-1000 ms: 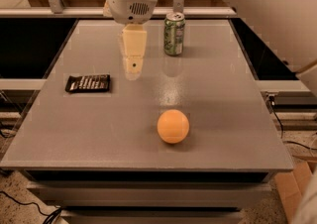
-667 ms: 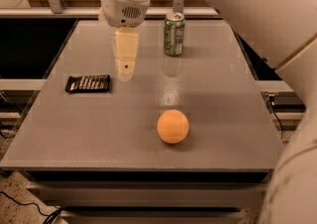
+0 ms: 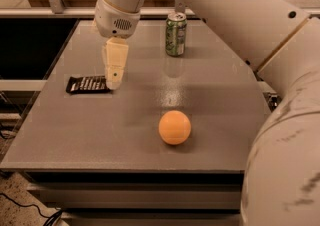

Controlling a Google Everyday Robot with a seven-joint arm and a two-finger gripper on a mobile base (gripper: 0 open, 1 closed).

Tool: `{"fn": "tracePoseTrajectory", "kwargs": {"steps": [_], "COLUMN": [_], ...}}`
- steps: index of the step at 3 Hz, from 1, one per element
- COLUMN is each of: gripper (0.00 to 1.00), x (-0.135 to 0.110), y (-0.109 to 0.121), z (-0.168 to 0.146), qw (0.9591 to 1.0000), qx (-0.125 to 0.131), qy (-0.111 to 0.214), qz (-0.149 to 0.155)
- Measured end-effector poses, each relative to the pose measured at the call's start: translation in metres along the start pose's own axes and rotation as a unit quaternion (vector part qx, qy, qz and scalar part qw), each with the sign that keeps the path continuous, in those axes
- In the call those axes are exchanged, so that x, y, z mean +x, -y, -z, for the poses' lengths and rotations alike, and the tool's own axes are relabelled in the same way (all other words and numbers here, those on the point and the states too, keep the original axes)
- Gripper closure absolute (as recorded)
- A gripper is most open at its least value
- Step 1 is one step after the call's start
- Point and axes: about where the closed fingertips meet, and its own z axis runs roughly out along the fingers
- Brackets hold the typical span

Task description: Pick rxbar chocolate

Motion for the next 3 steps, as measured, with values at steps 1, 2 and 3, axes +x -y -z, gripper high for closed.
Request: {"fn": "tracePoseTrajectory", "kwargs": {"steps": [1,2,3], "gripper": [0.00,0.00,0.00], "x": [-0.009,-0.010,-0.007], "y": [-0.002,-0.004,-0.002], "z": [-0.012,-0.024,-0.038], "qw": [0.9997,0.9991,0.9985], "qx": [-0.009,-0.014,-0.017], "qy": [0.025,0.040,0.050], "qz": [0.001,-0.005,-0.013]}}
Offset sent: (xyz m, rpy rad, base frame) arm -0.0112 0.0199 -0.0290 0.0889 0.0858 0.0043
